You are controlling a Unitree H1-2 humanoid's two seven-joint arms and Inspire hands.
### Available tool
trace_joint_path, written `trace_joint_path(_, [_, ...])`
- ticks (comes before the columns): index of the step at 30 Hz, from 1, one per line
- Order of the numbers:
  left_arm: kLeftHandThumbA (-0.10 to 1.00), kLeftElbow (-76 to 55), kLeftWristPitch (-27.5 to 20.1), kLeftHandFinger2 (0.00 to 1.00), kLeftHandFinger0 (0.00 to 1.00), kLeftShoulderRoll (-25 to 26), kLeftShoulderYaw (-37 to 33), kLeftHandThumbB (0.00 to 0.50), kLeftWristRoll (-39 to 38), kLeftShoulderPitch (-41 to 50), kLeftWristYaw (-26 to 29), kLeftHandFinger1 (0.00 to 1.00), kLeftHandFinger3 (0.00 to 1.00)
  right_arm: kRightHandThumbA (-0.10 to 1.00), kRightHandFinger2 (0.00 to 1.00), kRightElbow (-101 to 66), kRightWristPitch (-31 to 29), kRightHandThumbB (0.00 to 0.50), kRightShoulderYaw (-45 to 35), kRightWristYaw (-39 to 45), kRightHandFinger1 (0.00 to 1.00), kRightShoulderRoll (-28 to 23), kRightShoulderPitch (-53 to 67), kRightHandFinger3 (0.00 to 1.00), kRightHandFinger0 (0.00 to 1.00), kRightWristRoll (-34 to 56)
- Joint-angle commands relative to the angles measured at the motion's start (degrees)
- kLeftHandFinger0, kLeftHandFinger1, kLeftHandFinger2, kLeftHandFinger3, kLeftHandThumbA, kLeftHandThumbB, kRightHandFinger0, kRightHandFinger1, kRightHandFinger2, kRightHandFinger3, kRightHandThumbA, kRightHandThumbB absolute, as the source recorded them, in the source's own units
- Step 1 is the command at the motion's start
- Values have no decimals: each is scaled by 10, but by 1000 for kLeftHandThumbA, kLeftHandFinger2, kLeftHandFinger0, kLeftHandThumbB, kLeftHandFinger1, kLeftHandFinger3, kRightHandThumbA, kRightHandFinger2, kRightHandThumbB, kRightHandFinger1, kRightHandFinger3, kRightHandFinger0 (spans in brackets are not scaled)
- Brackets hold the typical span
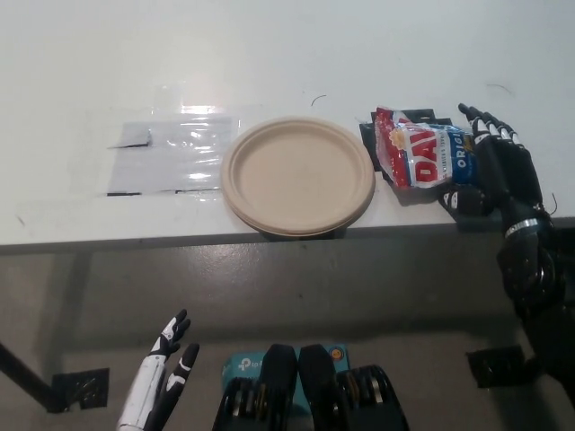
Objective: The robot picks up a small bag of sunflower seeds on the right hand side and take it to the empty plate on the left hand side then pours some sunflower seeds on to the plate.
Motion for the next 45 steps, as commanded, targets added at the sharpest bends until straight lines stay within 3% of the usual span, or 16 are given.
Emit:
trace_joint_path(1, [1000,-17,-25,1000,1000,5,5,19,4,-3,17,1000,1000,947,1000,13,-18,364,-1,-28,1000,4,-43,1000,1000,8])
trace_joint_path(7, [1000,-16,-38,1000,1000,4,6,45,-4,-2,16,1000,1000,620,1000,145,-45,384,9,-38,1000,13,-103,1000,1000,18])
trace_joint_path(8, [1000,-12,-46,1000,1000,5,7,69,-5,-1,17,1000,1000,439,1000,208,-45,432,19,-37,1000,15,-127,1000,1000,15])
trace_joint_path(11, [1000,-8,-58,1000,1000,7,9,107,-7,-3,18,1000,1000,320,1000,357,-26,499,63,-44,1000,23,-182,1000,1000,-14])
trace_joint_path(12, [1000,-8,-60,1000,1000,7,11,129,-8,-4,19,1000,1000,255,1000,391,-9,500,79,-48,1000,27,-194,1000,934,-25])
trace_joint_path(13, [1000,-10,-59,1000,1000,8,11,148,-8,-4,19,1000,1000,161,1000,417,13,467,101,-58,1000,33,-201,1000,663,-43])
trace_joint_path(14, [1000,-7,-64,1000,1000,7,13,166,-10,-5,20,1000,1000,-28,910,434,25,397,119,-69,634,37,-201,1000,399,-56])
trace_joint_path(15, [1000,-5,-69,1000,1000,8,14,171,-11,-8,22,1000,1000,-97,565,449,27,327,134,-84,360,40,-200,957,206,-63])
trace_joint_path(16, [1000,-4,-72,1000,1000,8,15,182,-12,-9,22,1000,1000,-100,489,459,24,296,139,-92,332,42,-198,706,194,-60])
trace_joint_path(18, [1000,-3,-75,1000,1000,8,18,194,-14,-13,23,1000,1000,-100,387,472,12,288,138,-105,271,45,-193,534,157,-42])
trace_joint_path(20, [1000,1,-82,1000,1000,7,22,214,-20,-20,23,1000,1000,-100,524,480,-7,283,132,-130,413,47,-187,568,300,-21])
trace_joint_path(30, [1000,0,-92,1000,1000,4,34,214,-27,-23,18,1000,1000,-100,47,483,-91,164,107,-193,0,56,-186,222,0,24])
trace_joint_path(34, [1000,2,-96,1000,1000,4,36,204,-21,-22,20,1000,1000,-100,138,476,-133,80,106,-242,0,61,-194,221,0,28])
trace_joint_path(37, [1000,4,-101,1000,1000,2,37,202,-17,-23,24,1000,1000,-100,707,471,-158,77,99,-264,137,64,-201,628,0,38])
trace_joint_path(40, [1000,1,-97,1000,1000,1,39,202,-19,-22,21,1000,1000,-100,748,465,-189,67,90,-283,266,65,-208,890,0,50])
trace_joint_path(45, [1000,4,-104,1000,1000,1,39,186,-18,-23,21,1000,1000,-100,735,450,-231,65,89,-282,300,62,-223,722,0,52])
